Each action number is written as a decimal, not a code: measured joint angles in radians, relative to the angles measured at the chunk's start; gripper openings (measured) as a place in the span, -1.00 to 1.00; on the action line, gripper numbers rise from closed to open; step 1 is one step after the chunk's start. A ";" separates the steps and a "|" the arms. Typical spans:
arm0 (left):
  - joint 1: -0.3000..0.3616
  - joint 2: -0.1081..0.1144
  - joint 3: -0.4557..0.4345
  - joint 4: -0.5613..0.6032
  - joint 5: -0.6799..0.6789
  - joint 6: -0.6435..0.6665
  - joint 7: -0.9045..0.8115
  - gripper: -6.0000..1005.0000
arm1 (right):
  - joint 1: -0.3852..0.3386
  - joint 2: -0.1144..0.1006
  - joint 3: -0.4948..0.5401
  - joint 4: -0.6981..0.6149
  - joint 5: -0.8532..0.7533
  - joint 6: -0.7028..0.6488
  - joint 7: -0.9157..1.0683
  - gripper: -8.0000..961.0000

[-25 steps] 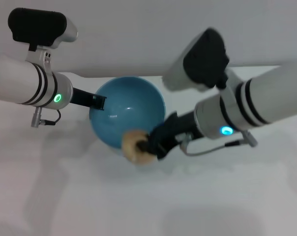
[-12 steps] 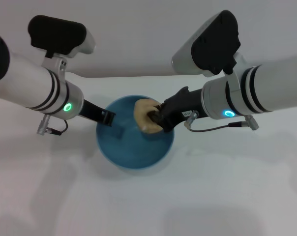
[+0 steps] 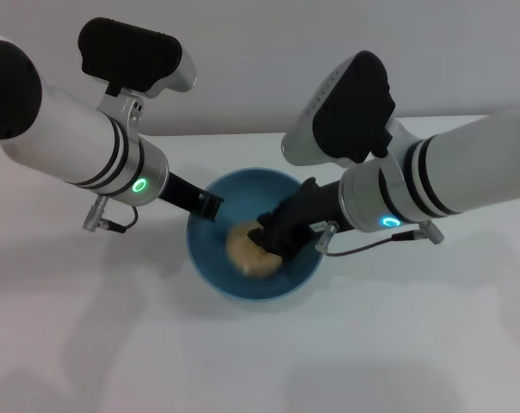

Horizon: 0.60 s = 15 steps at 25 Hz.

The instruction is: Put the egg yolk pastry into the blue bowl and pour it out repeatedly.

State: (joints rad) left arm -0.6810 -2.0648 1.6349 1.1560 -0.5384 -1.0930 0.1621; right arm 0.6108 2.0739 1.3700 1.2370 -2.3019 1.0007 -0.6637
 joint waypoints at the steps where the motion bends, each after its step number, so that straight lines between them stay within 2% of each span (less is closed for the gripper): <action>1: -0.001 0.000 0.001 0.001 0.000 0.000 0.000 -0.96 | -0.004 0.000 0.000 0.010 0.000 0.000 0.000 -0.78; 5: 0.000 0.000 0.002 0.001 0.000 -0.001 -0.001 -0.96 | -0.033 -0.002 0.009 0.081 -0.002 0.001 0.000 -0.63; 9: 0.004 0.000 0.002 0.001 0.000 0.002 -0.001 -0.96 | -0.074 -0.003 0.020 0.168 -0.011 0.010 0.004 -0.31; 15: 0.020 0.000 0.003 0.001 -0.001 0.034 -0.002 -0.96 | -0.191 -0.003 0.142 0.335 -0.003 0.023 0.022 0.07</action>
State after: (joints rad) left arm -0.6611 -2.0650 1.6375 1.1567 -0.5393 -1.0594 0.1597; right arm 0.4194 2.0709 1.5119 1.5716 -2.3054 1.0237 -0.6415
